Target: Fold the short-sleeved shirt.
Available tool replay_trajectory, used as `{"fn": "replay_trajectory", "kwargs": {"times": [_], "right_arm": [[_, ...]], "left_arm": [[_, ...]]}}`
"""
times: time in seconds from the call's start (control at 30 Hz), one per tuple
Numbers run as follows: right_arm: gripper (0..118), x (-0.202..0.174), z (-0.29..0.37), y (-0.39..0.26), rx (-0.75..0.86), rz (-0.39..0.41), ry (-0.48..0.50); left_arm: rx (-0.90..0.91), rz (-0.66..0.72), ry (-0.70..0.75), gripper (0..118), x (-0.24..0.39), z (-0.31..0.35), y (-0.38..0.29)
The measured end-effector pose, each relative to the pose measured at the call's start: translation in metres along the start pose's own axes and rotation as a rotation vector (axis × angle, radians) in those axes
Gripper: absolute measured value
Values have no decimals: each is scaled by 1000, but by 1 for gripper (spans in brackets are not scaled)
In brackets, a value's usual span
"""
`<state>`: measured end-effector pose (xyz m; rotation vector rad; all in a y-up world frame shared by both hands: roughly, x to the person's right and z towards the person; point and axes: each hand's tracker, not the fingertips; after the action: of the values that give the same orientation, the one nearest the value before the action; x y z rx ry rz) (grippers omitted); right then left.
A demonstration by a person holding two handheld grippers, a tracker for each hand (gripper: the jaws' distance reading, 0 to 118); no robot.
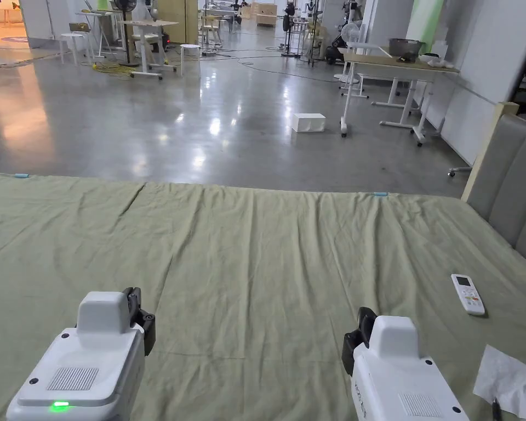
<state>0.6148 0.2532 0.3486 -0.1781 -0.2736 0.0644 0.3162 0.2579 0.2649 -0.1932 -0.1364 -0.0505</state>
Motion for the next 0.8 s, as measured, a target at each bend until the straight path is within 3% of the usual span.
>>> {"fn": "replay_trajectory", "kwargs": {"times": [0.07, 0.1, 0.2, 0.23, 0.33, 0.43, 0.8], "right_arm": [[1, 0, 0, -1, -3, -3, 1], [13, 1, 0, -1, -4, -1, -1], [83, 1, -2, -2, -13, -2, -6], [91, 1, -2, -3, -13, -7, -7], [93, 0, 0, -4, 3, -4, -10], [104, -1, -1, -4, 7, 6, -8], [118, 2, 4, 5, -4, -43, 28]], "left_arm": [[1, 0, 4, 6, 2, 1, 0], [3, 0, 5, 19, 0, 1, 0], [-1, 5, 7, 66, 1, 1, 0], [4, 9, 5, 70, -1, 2, 0], [21, 2, 8, 74, 1, 4, 0], [14, -7, 17, 87, 0, 5, 0], [-14, 58, 5, 88, -10, 8, -4]]}}
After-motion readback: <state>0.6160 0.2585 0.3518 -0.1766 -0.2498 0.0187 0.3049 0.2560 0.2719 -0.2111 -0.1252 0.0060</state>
